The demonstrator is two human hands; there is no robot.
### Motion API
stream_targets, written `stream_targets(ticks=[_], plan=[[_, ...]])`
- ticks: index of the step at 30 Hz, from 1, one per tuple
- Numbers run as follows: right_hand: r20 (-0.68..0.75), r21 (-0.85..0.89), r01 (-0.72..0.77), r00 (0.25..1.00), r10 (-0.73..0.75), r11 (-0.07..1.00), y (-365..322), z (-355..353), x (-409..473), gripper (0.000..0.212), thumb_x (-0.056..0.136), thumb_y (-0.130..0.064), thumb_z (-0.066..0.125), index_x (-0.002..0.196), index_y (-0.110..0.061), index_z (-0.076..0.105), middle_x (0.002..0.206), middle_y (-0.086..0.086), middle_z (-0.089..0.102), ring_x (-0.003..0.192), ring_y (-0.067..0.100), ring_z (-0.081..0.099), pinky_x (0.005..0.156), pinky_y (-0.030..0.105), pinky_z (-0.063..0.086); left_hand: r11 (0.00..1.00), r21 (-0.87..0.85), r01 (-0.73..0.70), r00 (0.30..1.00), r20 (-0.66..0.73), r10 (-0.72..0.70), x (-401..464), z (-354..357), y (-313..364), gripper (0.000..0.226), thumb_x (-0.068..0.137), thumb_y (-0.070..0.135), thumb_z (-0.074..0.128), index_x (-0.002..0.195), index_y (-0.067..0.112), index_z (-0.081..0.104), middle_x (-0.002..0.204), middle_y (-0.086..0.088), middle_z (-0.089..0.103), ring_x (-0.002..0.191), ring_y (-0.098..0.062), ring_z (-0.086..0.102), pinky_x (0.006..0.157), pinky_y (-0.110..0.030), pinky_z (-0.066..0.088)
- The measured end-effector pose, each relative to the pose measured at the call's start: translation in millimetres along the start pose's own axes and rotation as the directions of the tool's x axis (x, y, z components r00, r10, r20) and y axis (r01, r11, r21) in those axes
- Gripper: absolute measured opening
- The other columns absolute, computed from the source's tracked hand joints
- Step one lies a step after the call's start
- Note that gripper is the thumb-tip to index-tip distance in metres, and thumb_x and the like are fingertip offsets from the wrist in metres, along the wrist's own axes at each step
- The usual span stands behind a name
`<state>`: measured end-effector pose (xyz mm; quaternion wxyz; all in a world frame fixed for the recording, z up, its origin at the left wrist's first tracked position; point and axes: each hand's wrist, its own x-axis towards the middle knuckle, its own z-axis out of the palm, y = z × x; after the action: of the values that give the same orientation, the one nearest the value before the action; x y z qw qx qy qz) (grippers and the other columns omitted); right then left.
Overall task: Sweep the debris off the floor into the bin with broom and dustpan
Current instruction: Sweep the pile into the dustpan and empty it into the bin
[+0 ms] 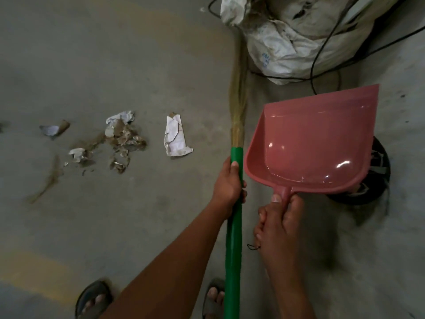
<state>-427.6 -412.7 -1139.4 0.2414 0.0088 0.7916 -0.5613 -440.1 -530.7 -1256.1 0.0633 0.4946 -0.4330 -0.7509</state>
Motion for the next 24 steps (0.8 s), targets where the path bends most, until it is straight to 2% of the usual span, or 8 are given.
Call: stream_targets(ticks=[3, 5, 7, 9, 11, 16, 20, 24], plan=[[0.025, 0.042, -0.004, 1.000, 0.003, 0.999, -4.4, 1.9, 0.5, 0.004, 0.113, -0.033, 0.046, 0.114, -0.031, 0.049, 0.068, -0.004, 0.054, 0.047, 0.014, 0.043, 0.045, 0.027, 0.036, 0.999, 0.018, 0.040, 0.995, 0.085, -0.042, 35.1, 8.4, 15.0, 0.033, 0.112, 0.033, 0.033, 0.120, 0.012, 0.057, 0.076, -0.014, 0.051, 0.045, -0.017, 0.045, 0.040, -0.025, 0.039], [0.049, 0.057, -0.018, 0.999, 0.015, 0.998, -6.2, 3.0, 0.4, 0.006, 0.112, -0.033, 0.047, 0.114, -0.034, 0.052, 0.069, -0.001, 0.054, 0.047, 0.013, 0.042, 0.044, 0.025, 0.034, 0.996, 0.035, 0.083, 0.992, 0.095, -0.086, 52.9, 1.2, 17.4, 0.032, 0.113, 0.030, 0.031, 0.114, 0.007, 0.054, 0.070, -0.012, 0.049, 0.041, -0.016, 0.045, 0.038, -0.023, 0.039], [0.088, 0.065, -0.037, 0.996, 0.031, 0.997, -8.1, 4.7, -1.8, 0.009, 0.112, -0.038, 0.047, 0.115, -0.037, 0.055, 0.070, 0.000, 0.056, 0.048, 0.010, 0.042, 0.043, 0.024, 0.034, 0.986, -0.010, 0.169, 0.985, 0.038, -0.169, 60.2, -15.9, 12.9, 0.031, 0.113, 0.033, 0.029, 0.116, 0.011, 0.051, 0.068, -0.011, 0.048, 0.040, -0.016, 0.045, 0.038, -0.023, 0.041], [0.121, 0.052, -0.034, 0.992, 0.028, 0.998, -11.5, 5.7, -5.6, 0.011, 0.111, -0.042, 0.048, 0.115, -0.038, 0.057, 0.074, 0.004, 0.061, 0.050, 0.010, 0.043, 0.043, 0.025, 0.034, 0.979, -0.044, 0.198, 0.978, -0.053, -0.200, 54.4, -38.6, 3.0, 0.031, 0.113, 0.036, 0.029, 0.118, 0.014, 0.050, 0.069, -0.010, 0.049, 0.043, -0.017, 0.045, 0.042, -0.024, 0.042], [0.148, 0.042, -0.027, 0.989, 0.020, 0.999, -14.8, 8.7, -10.9, 0.013, 0.111, -0.044, 0.048, 0.114, -0.037, 0.058, 0.080, 0.008, 0.067, 0.049, 0.013, 0.042, 0.043, 0.025, 0.034, 0.985, -0.052, 0.163, 0.974, -0.149, -0.169, 38.6, -64.5, -9.9, 0.030, 0.113, 0.036, 0.029, 0.123, 0.016, 0.050, 0.071, -0.009, 0.049, 0.047, -0.017, 0.045, 0.044, -0.026, 0.043], [0.231, 0.039, -0.055, 0.972, 0.044, 0.998, -13.7, 28.1, -23.5, 0.012, 0.112, -0.041, 0.045, 0.111, -0.042, 0.057, 0.088, 0.005, 0.074, 0.046, 0.011, 0.038, 0.043, 0.021, 0.030, 0.995, -0.078, 0.055, 0.932, -0.353, -0.079, -13.0, -120.2, -38.2, 0.029, 0.114, 0.039, 0.031, 0.133, 0.029, 0.050, 0.079, -0.011, 0.050, 0.053, -0.017, 0.048, 0.047, -0.030, 0.047], [0.280, 0.040, -0.085, 0.957, 0.070, 0.996, -13.7, 49.3, -39.1, 0.015, 0.111, -0.046, 0.048, 0.108, -0.035, 0.057, 0.090, -0.004, 0.067, 0.051, 0.012, 0.041, 0.043, 0.023, 0.032, 0.997, -0.037, -0.065, 0.939, -0.342, 0.048, -52.0, -131.5, -49.4, 0.034, 0.113, 0.041, 0.034, 0.143, 0.037, 0.049, 0.077, -0.010, 0.051, 0.051, -0.016, 0.049, 0.048, -0.032, 0.046], [0.283, 0.023, -0.095, 0.955, 0.085, 0.995, -10.9, 67.4, -56.6, 0.016, 0.111, -0.044, 0.048, 0.104, -0.033, 0.057, 0.084, -0.006, 0.061, 0.050, 0.010, 0.042, 0.042, 0.022, 0.032, 1.000, 0.020, -0.015, 0.972, -0.236, 0.019, -66.3, -131.2, -66.6, 0.041, 0.113, 0.045, 0.035, 0.153, 0.044, 0.044, 0.078, -0.012, 0.057, 0.053, -0.020, 0.052, 0.048, -0.032, 0.048]])
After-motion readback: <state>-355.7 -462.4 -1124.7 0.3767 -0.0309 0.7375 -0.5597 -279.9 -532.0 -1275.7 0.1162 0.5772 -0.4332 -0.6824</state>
